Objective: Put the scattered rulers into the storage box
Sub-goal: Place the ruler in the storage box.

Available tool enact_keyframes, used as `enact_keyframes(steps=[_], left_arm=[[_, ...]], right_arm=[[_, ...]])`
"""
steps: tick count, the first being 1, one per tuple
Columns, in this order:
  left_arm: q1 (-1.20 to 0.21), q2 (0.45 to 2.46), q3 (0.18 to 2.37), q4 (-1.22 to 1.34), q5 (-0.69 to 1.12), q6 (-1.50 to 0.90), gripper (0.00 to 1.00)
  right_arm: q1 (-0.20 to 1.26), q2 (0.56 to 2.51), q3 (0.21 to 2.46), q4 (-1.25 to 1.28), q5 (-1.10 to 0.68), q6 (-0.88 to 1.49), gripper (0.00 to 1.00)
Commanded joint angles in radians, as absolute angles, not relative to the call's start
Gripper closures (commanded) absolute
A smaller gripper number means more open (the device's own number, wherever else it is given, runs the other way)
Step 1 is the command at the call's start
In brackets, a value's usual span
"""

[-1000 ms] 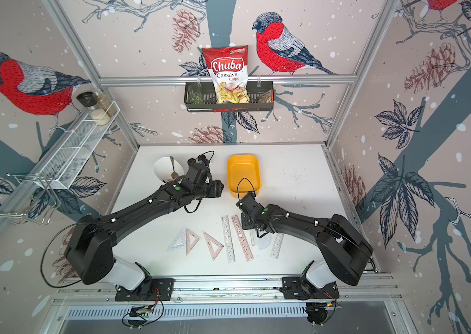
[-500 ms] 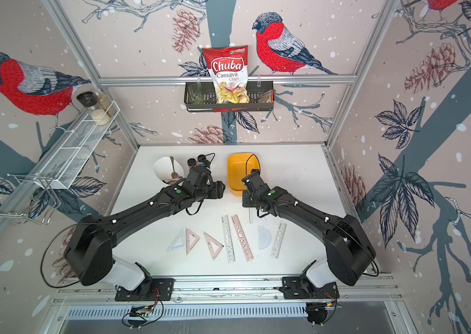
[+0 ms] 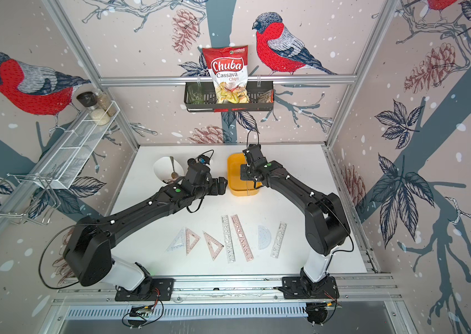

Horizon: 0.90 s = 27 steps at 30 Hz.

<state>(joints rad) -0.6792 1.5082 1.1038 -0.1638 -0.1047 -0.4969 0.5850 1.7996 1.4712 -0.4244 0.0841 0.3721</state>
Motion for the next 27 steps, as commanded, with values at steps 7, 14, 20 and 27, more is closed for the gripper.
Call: enact_keyframes(steps=[7, 14, 20, 27], left_arm=[[-0.682, 1.505, 1.099, -0.113, -0.129, -0.442, 0.06], [-0.683, 1.514, 1.096, -0.109, -0.128, -0.443, 0.05], [-0.683, 1.529, 1.1, -0.111, -0.12, -0.444, 0.05], [-0.683, 1.532, 1.099, -0.111, -0.116, -0.448, 0.05]], right_arm=[[0.545, 2.052, 1.736, -0.467, 0.074, 0.302, 0.92], [0.542, 2.174, 1.819, -0.498, 0.069, 0.296, 0.92], [0.546, 2.203, 1.81, -0.517, 0.066, 0.307, 0.92], [0.551, 2.253, 1.824, -0.526, 0.068, 0.313, 0.88]])
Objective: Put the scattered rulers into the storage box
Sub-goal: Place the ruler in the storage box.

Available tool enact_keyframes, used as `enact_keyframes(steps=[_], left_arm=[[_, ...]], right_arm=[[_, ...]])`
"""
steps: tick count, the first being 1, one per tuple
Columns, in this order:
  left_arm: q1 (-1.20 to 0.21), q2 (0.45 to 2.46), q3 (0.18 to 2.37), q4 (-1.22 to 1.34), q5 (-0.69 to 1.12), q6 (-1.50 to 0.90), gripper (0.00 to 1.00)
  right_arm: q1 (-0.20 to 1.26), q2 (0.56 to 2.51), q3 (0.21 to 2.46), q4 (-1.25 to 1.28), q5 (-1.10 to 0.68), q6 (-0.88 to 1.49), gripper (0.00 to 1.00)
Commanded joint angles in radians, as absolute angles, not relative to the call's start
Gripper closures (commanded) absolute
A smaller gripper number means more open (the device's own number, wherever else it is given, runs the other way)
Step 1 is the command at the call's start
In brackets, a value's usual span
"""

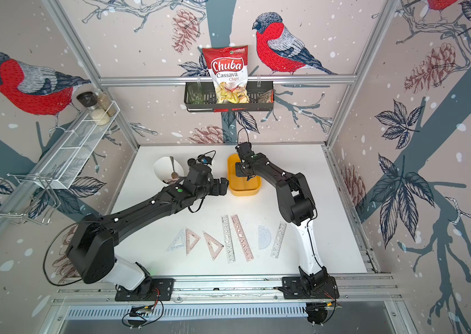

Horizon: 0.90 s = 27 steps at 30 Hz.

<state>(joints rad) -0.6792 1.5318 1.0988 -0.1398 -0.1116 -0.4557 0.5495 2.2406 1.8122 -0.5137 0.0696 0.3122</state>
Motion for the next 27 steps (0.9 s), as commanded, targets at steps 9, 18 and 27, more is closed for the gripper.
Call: enact_keyframes(steps=[9, 18, 27], left_arm=[[-0.683, 1.531, 1.095, -0.114, -0.12, -0.448, 0.05], [-0.683, 1.531, 1.094, -0.114, -0.126, -0.445, 0.05], [-0.682, 1.527, 1.093, -0.114, -0.1, -0.452, 0.05]], right_arm=[[0.548, 2.337, 1.885, -0.548, 0.068, 0.309, 0.86], [0.545, 2.374, 1.923, -0.57, 0.07, 0.303, 0.72], [0.545, 2.333, 1.972, -0.611, 0.053, 0.301, 0.57]])
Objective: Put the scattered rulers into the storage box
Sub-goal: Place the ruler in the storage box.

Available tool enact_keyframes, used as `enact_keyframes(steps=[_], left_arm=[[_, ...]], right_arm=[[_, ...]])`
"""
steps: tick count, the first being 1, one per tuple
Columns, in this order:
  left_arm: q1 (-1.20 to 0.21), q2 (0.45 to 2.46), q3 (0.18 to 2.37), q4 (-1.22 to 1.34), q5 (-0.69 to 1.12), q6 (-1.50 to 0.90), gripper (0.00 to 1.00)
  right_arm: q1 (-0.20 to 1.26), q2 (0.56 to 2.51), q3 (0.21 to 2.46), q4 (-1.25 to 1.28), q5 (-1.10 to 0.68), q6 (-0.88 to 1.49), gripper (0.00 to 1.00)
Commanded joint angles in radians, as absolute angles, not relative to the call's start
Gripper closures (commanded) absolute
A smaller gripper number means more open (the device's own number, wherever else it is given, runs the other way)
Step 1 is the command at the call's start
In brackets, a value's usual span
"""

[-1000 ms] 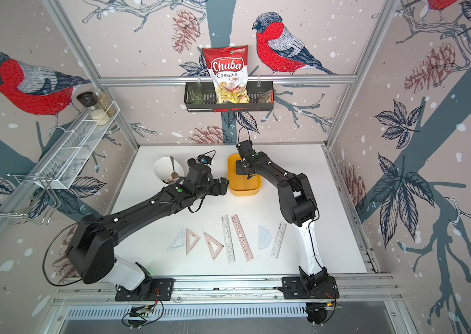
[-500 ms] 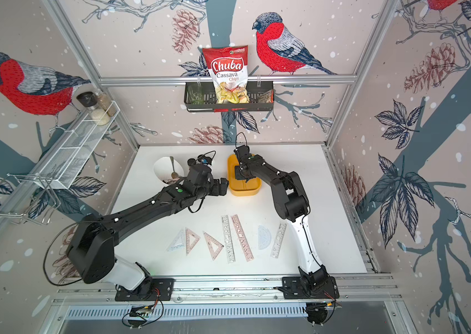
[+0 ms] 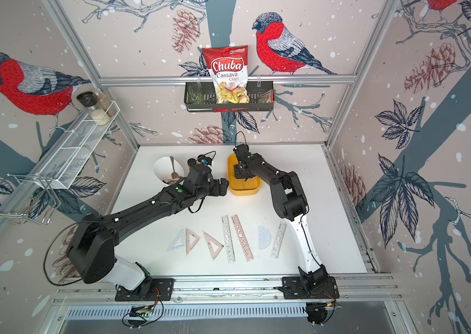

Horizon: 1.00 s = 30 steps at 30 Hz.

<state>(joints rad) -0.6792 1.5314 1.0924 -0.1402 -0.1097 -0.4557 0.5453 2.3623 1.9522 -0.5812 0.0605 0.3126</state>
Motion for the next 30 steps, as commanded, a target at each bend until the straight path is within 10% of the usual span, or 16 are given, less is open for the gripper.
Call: enact_keyframes(steps=[1, 30], left_arm=[[-0.683, 1.525, 1.092, -0.113, -0.097, -0.453, 0.05], [-0.707, 1.37, 0.915, -0.097, -0.034, -0.569, 0.1]], right_arm=[[0.546, 2.317, 1.978, -0.616, 0.054, 0.302, 0.56], [0.932, 1.421, 0.859, -0.234, 0.212, 0.385, 0.51]])
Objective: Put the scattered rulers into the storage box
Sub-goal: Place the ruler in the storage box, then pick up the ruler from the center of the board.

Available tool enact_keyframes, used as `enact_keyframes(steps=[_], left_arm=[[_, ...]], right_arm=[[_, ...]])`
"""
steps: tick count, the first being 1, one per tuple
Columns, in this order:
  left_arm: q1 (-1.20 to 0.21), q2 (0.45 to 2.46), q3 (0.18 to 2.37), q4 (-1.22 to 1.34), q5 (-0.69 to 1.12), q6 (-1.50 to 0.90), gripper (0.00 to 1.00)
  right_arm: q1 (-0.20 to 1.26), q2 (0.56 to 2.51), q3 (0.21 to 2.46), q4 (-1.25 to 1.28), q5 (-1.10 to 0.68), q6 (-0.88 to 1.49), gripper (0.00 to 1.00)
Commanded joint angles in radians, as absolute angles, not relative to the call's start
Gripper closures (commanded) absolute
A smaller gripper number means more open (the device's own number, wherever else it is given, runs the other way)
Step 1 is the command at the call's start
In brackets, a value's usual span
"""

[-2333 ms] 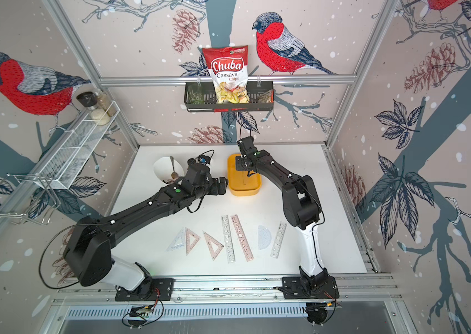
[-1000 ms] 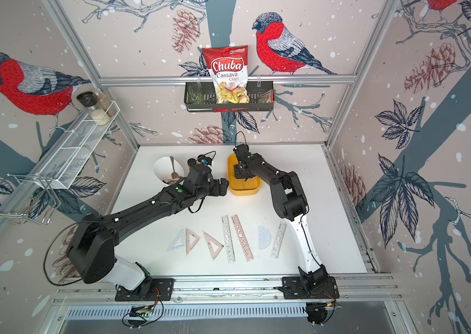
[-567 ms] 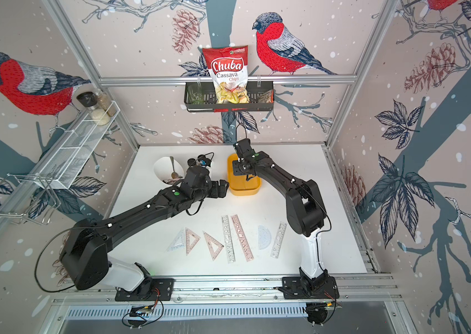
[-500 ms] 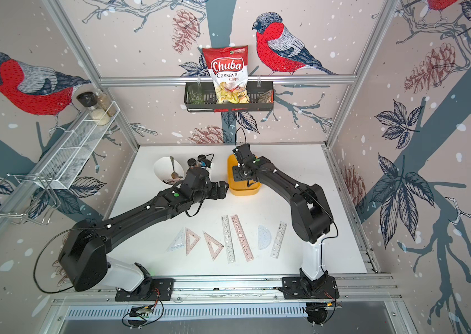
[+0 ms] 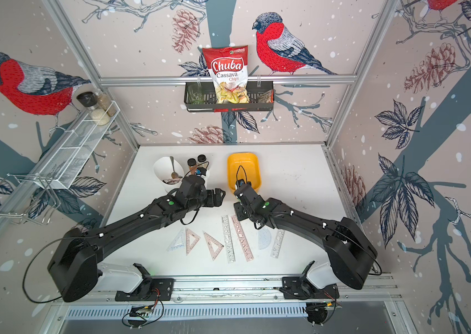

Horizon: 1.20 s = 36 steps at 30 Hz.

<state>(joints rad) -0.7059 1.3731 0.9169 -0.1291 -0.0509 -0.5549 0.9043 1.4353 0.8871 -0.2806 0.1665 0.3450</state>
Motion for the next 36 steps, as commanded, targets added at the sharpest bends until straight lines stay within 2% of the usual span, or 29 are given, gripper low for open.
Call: enact_keyframes(steps=[1, 8, 13, 21, 33, 36], left_arm=[[-0.707, 1.371, 0.912, -0.097, -0.031, -0.572, 0.09], [-0.707, 1.376, 0.872, -0.09, -0.022, -0.593, 0.1], [-0.707, 1.379, 0.865, -0.084, -0.018, -0.594, 0.1], [-0.707, 1.374, 0.863, -0.088, -0.017, -0.587, 0.1], [-0.707, 1.368, 0.835, -0.071, -0.012, -0.594, 0.09], [-0.707, 1.367, 0.826, -0.063, -0.012, -0.595, 0.1]], right_arm=[[0.952, 1.416, 0.845, -0.235, 0.219, 0.395, 0.51], [1.086, 1.451, 0.76, -0.202, 0.246, 0.479, 0.49], [1.124, 1.52, 0.736, -0.212, 0.28, 0.537, 0.49], [1.118, 1.585, 0.724, -0.216, 0.354, 0.598, 0.55], [1.028, 1.677, 0.773, -0.173, 0.344, 0.656, 0.66], [1.001, 1.697, 0.798, -0.169, 0.336, 0.669, 0.67]])
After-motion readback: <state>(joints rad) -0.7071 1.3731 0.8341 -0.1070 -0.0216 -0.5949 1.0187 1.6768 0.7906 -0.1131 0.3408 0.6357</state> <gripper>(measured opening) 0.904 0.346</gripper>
